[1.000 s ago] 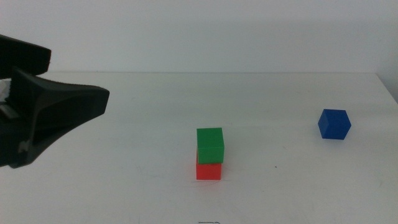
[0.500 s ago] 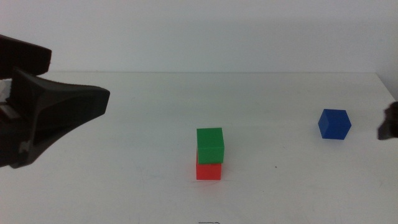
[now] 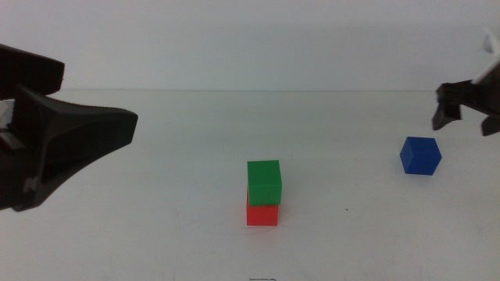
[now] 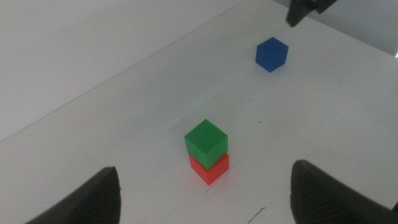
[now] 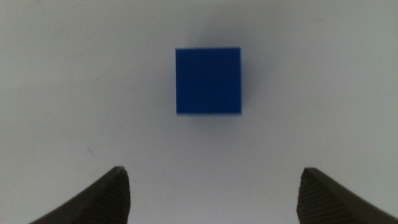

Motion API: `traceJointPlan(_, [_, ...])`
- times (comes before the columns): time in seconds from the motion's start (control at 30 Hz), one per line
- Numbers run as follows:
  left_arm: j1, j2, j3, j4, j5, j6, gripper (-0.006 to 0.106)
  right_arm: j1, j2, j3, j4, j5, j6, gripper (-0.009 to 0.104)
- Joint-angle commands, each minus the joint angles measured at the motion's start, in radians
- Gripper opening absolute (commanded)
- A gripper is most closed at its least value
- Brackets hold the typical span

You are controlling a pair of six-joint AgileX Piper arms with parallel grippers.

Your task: Stack red cubes first, then green, then blue cubes in a specific spot.

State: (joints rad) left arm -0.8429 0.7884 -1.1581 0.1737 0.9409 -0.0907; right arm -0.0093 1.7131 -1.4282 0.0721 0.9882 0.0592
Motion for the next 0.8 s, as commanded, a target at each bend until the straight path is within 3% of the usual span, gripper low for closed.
traceJointPlan(0.0, [-0.003,-0.004,-0.025,0.009,-0.077,-0.013,0.094,-0.001,0.016,-0.082,0.004,-0.003,-0.013,0.091])
traceJointPlan(0.47, [-0.003,-0.004,-0.025,0.009,-0.077,-0.013,0.094,0.019,0.274,-0.302,0.000,-0.009,-0.001,0.091])
traceJointPlan(0.77, [-0.003,-0.004,-0.025,0.009,-0.077,-0.013,0.094,0.036,0.340,-0.320,-0.092,-0.004,0.050,0.091])
